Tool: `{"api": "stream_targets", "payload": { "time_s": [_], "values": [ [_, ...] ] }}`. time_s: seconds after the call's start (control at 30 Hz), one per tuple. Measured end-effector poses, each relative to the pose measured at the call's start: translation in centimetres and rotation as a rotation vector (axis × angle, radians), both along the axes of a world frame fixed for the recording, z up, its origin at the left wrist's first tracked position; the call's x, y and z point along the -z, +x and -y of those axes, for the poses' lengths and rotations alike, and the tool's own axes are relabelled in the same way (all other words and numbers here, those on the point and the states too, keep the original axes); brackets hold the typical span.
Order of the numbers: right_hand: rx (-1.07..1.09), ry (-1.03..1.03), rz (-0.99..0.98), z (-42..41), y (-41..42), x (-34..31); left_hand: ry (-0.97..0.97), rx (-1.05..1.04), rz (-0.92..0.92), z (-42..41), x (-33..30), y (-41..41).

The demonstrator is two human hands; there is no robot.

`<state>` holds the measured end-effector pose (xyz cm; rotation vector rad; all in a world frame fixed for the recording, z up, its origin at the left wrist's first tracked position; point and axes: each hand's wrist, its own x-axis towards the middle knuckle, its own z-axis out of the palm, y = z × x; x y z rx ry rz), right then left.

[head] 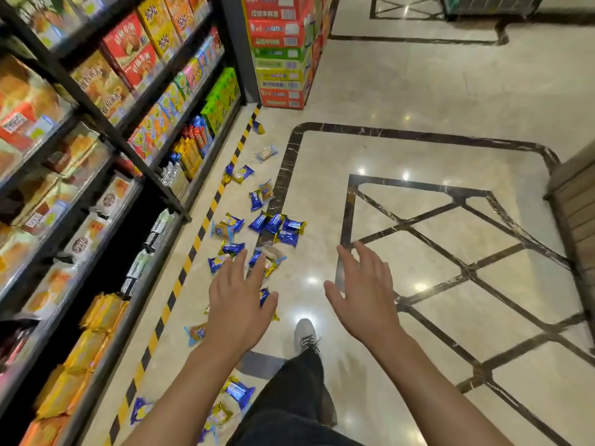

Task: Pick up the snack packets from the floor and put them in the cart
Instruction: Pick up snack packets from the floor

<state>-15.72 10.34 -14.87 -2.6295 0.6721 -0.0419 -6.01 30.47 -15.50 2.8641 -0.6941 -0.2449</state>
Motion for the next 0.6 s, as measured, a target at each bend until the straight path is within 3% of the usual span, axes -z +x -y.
{"api": "stream_targets", "payload": {
  "time_s": [0.2, 0.37, 0.6],
  "values": [
    [-0.078, -0.041, -0.118, 3.7, 8.5, 0.2, -0.012, -0.029, -0.080, 4.1, 0.7, 8.7],
    [-0.022, -0.022, -0.031, 6.8, 15.3, -1.4, -0.031, 0.022, -0.068, 7.6, -0.6, 16.4],
    [-0.025, -0.019, -0.055, 11.6, 22.1, -1.6, -0.060, 0.040, -0.074, 13.6, -1.9, 23.2]
  ]
}}
